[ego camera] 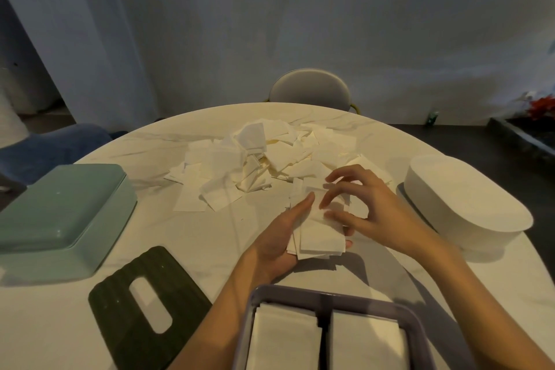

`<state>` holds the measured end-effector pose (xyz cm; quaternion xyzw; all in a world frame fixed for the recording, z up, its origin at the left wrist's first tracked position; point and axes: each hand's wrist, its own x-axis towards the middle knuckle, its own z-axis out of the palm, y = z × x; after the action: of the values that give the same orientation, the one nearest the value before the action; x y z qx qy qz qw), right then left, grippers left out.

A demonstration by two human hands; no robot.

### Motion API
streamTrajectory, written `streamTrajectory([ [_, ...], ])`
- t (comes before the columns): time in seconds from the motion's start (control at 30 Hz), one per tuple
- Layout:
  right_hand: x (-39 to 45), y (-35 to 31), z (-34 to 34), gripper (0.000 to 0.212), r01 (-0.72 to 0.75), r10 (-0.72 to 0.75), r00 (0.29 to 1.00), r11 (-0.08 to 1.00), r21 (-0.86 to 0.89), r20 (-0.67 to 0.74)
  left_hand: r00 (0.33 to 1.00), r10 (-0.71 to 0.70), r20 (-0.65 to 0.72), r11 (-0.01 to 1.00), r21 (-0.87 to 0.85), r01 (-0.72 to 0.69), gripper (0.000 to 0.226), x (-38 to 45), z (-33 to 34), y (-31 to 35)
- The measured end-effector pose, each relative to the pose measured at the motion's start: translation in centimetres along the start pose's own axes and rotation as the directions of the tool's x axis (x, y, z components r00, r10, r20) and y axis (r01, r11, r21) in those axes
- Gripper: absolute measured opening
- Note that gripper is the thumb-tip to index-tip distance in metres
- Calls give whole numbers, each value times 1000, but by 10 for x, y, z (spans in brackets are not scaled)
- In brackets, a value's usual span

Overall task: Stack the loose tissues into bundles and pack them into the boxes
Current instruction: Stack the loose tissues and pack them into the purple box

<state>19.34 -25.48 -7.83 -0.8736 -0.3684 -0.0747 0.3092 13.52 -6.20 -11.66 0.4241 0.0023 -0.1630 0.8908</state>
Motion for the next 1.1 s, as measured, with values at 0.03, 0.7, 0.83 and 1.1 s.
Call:
streamTrajectory([
  [0.03, 0, 0, -3, 20, -9, 8, 999, 1000, 24, 51, 1000, -3, -11, 1000, -4, 2, 46, 0, 0, 0],
  [0.7, 2, 2, 6, 29, 4, -1, 997, 999, 52, -74, 995, -101, 16, 970, 222, 95, 51, -8, 1, 6],
  [0.83, 4, -1, 9, 19, -127, 151, 971, 983, 132, -183, 997, -48, 62, 945, 325, 25, 44, -9, 2, 3],
  [1.1, 3, -3, -8, 11, -384, 432, 902, 765, 517, 32, 987, -18, 158, 928, 369, -42, 44, -10, 0, 6],
])
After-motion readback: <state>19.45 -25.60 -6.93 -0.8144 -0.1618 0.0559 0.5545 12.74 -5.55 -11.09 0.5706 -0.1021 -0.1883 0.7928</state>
